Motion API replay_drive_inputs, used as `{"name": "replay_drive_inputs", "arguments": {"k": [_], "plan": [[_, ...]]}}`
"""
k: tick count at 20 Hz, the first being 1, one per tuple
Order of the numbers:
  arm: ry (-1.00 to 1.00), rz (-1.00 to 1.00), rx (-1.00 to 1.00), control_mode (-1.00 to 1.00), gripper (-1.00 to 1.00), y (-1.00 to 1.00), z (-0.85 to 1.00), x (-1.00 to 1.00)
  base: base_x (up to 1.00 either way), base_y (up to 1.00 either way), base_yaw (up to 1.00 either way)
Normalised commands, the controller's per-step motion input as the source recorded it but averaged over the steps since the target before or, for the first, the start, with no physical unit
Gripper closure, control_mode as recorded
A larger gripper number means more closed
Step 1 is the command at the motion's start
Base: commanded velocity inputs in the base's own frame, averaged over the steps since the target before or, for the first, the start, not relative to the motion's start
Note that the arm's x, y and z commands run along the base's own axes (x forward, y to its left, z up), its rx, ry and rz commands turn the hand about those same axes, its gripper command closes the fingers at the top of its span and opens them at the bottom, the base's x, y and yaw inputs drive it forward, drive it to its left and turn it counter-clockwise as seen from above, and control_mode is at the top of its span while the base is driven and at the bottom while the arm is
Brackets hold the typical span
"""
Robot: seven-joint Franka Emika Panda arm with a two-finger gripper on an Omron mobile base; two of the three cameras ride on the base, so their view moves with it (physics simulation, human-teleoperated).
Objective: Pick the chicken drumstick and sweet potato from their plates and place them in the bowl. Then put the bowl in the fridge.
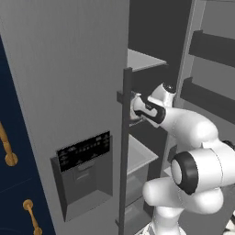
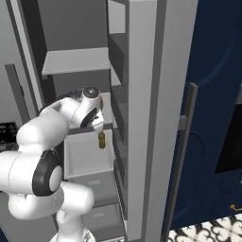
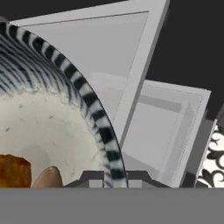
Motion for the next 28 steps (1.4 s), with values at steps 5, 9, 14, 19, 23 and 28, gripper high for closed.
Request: {"name": "replay_drive_inputs", "arguments": {"k": [5,9,14,19,23,28], "plan": [[-0.01,0.0,0.0,-1.0,1.0,0.06,0.0,0.38,0.0,0.0,0.0],[-0.02,0.0,0.0,-1.0,-1.0,0.16,0.0,0.4,0.0,0.0,0.0],[-0.13,0.0,0.0,-1.0,-1.0,0.05,0.0,0.06,0.0,0.0,0.0],[-0.25,-0.01,0.0,-1.0,-1.0,0.0,0.32,-0.48,0.0,0.0,0.0],[-0.14,-0.02,0.0,-1.0,-1.0,0.0,0.45,-0.8,0.0,0.0,0.0],[0.03,-0.08,0.0,-1.0,-1.0,0.03,0.96,-1.0,0.0,0.0,0.0]]}}
